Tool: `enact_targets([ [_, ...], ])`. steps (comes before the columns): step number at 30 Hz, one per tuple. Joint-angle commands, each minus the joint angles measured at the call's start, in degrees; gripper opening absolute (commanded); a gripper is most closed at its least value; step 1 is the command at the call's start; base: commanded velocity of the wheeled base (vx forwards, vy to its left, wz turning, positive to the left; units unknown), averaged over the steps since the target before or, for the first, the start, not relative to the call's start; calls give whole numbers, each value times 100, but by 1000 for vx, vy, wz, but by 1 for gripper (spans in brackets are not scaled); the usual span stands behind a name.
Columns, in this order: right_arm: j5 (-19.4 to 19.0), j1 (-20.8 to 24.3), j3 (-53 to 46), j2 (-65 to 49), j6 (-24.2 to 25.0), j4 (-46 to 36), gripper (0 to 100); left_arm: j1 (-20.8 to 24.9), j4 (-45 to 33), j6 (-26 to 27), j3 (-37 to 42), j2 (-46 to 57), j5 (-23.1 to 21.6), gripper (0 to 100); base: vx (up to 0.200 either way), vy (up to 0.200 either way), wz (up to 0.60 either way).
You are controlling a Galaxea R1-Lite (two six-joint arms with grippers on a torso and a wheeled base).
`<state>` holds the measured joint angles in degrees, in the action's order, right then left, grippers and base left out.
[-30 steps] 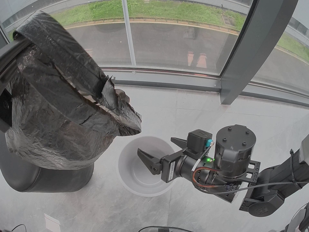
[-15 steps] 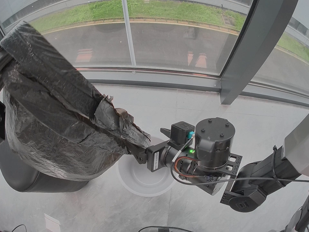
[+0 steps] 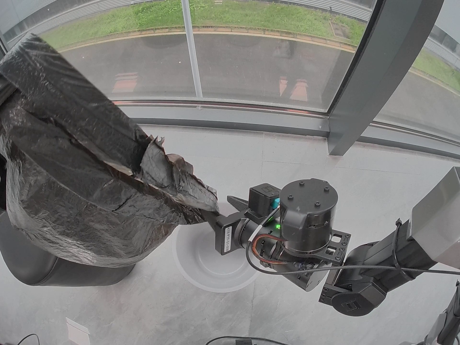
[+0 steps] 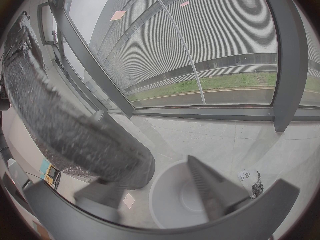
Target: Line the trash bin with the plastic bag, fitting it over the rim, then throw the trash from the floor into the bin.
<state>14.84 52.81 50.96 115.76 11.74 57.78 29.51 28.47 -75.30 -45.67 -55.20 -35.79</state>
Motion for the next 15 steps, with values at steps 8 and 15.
enact_targets([
  [8,2,10,-60,-10,-14,251,0,-7,1,-2,23,36,2,0,0,0,0],
  [15,-165,36,-631,-493,-497,198,0,-51,36,42,198,27,11,0,0,0,0],
])
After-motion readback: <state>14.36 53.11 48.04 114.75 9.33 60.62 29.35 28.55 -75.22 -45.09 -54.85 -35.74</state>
